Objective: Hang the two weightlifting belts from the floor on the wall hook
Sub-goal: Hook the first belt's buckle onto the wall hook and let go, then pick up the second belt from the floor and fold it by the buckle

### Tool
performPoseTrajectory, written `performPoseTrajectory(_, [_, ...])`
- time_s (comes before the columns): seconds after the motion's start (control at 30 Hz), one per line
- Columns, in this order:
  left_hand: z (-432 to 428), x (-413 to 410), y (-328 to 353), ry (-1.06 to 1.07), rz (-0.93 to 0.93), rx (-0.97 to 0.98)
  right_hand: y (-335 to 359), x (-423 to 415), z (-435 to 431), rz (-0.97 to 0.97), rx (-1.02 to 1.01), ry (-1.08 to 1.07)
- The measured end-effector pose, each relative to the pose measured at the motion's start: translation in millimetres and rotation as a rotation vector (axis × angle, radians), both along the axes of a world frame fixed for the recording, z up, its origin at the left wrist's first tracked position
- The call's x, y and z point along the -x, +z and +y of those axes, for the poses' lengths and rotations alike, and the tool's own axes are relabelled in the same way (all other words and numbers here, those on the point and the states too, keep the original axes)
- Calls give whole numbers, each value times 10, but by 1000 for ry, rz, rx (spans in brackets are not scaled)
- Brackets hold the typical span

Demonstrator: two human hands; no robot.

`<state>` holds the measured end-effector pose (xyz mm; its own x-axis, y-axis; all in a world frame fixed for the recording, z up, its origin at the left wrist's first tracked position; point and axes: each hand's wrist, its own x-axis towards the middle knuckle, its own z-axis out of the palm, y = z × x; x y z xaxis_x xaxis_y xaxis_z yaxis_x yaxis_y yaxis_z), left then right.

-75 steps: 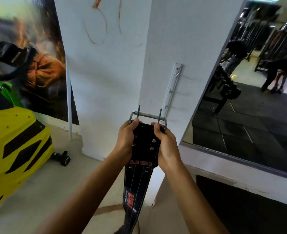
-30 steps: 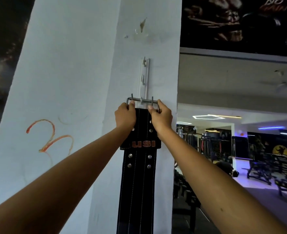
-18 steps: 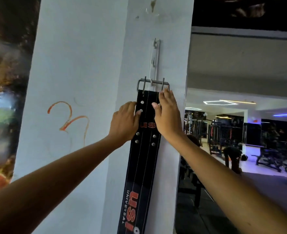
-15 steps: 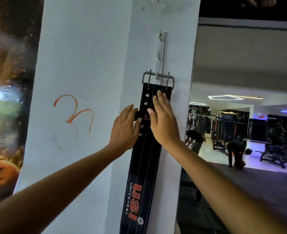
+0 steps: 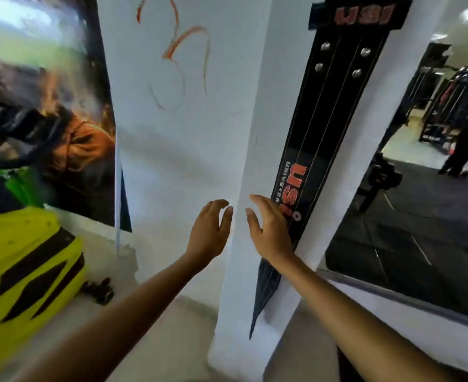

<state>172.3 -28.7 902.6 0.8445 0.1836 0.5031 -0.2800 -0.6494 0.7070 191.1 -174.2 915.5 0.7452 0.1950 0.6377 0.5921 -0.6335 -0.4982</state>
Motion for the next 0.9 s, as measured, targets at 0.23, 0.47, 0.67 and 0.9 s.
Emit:
performPoseTrajectory(0.23, [172,544,-1613,72,424,62,-1698,429,241,469,84,11])
performPoseTrajectory(0.47, [313,1132,-3174,155,801,142,-3314,988,385,872,174,73])
performPoseTrajectory(0.67, [469,1689,-4799,266,1075,218,-4924,1435,480,1158,238,89])
performPoseTrajectory(0.9, [585,2415,-6884,289,1311,264,-7008,2087,735,1442,329,119])
